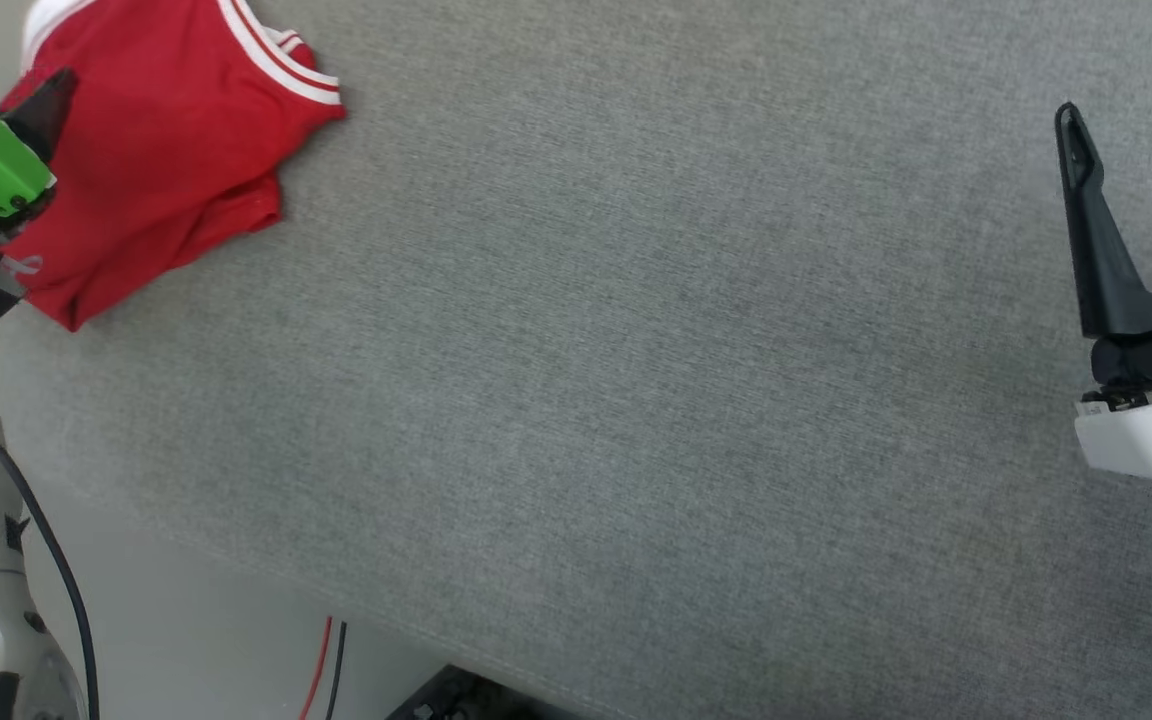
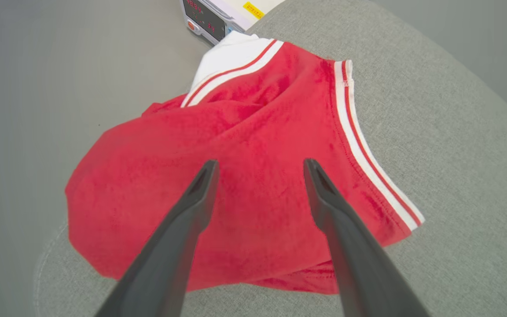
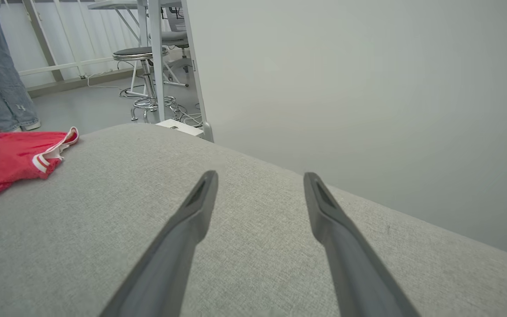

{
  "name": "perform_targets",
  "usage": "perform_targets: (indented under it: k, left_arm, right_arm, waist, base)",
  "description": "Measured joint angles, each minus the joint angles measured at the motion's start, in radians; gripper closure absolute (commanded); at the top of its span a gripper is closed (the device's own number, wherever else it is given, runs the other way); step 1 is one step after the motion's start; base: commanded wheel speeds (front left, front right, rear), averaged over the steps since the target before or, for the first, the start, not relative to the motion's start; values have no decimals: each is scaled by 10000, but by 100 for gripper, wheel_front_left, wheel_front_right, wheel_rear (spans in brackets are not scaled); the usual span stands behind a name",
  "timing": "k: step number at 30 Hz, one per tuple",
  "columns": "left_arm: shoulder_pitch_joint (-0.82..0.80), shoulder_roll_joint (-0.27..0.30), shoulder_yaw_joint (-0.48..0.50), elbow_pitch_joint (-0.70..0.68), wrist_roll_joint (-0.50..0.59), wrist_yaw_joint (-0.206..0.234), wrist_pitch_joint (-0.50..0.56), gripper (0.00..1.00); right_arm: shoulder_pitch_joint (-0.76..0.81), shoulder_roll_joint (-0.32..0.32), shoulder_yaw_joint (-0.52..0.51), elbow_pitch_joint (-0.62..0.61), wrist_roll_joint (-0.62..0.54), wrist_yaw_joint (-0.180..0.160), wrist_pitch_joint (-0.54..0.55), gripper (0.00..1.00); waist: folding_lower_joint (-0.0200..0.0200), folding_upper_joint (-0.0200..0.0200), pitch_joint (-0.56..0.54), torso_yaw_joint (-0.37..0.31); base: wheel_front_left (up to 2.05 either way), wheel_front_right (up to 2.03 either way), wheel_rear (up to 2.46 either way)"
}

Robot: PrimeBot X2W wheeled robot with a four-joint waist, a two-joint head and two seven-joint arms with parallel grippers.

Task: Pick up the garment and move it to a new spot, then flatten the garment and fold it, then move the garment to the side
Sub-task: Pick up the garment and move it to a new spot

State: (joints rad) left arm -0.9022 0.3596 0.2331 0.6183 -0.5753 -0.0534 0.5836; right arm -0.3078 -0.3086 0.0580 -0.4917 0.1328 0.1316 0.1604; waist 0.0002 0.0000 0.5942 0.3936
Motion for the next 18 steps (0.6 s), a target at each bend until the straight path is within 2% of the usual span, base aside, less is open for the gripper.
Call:
perform_targets:
  k: [7, 14, 15, 16, 18]
  left_arm:
    - [-239, 376, 151, 817, -265, 337, 955, 0]
    - [-267, 851, 151, 1333, -451, 353, 1875, 0]
    - [-309, 882, 188, 1381, -502, 355, 1946, 9]
    - [-353, 911, 247, 1438, -564, 360, 1988, 100]
    - [-412, 968, 309, 1544, -677, 378, 2013, 100]
  right_arm:
    - [-227, -207, -77, -313, 63, 0, 127, 0]
    - [-224, -263, -282, -483, 130, 0, 217, 0]
    - [-224, -272, -301, -506, 130, 0, 219, 0]
    - [-224, -282, -314, -533, 130, 0, 247, 0]
    - [-225, -284, -309, -545, 130, 0, 263, 0]
  waist:
    - [0, 0, 937, -529]
    - [-2, 2, 1472, -1011]
    - [-2, 2, 1511, -1041]
    - [-2, 2, 1550, -1066]
    - [-2, 2, 1574, -1093]
  base:
    - [0, 0, 0]
    - [0, 0, 0]
    - [0, 0, 0]
    - [0, 0, 0]
    - [0, 0, 0]
